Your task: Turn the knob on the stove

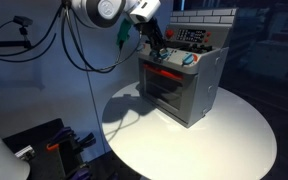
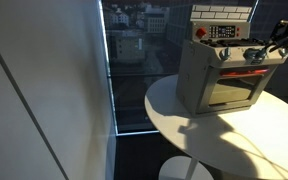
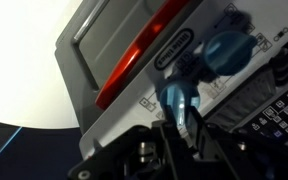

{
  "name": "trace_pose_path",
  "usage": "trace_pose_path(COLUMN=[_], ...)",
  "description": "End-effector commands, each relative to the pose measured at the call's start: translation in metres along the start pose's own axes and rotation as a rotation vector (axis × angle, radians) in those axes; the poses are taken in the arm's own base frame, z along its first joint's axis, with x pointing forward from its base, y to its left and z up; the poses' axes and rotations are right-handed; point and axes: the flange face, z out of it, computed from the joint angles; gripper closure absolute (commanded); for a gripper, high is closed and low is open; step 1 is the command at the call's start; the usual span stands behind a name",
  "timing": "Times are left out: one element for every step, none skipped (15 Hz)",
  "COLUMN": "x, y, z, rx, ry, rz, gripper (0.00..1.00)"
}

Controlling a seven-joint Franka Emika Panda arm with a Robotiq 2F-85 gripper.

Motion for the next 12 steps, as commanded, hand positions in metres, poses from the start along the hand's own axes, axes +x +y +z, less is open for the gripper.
trace_pose_path(x=[0.008,0.008,0.008,0.008,0.008,0.008,0.008,0.008,0.008,0.008,0.008,0.009], y=[-0.003,-0.003,-0.004,-0.004,-0.004,-0.004,-0.004,-0.004,-0.004,-0.004,-0.004,-0.003], z=[0.005,0.006,0.007,0.007,0.007,0.007,0.006,0.005,0.003,0.001,-0.002,-0.005], rx=[-0.010,-0.012,-0.011,-0.011,-0.011,-0.011,-0.011,-0.009,-0.008,-0.009,-0.009,-0.011], ry=[0.008,0.007,0.007,0.008,0.008,0.008,0.008,0.009,0.010,0.010,0.012,0.013], rz=[0.018,0.018,0.020,0.020,0.024,0.024,0.024,0.022,0.018,0.012,0.003,-0.009], gripper=[0.84,0.83,0.91,0.93,0.95,0.94,0.94,0.94,0.94,0.94,0.94,0.95])
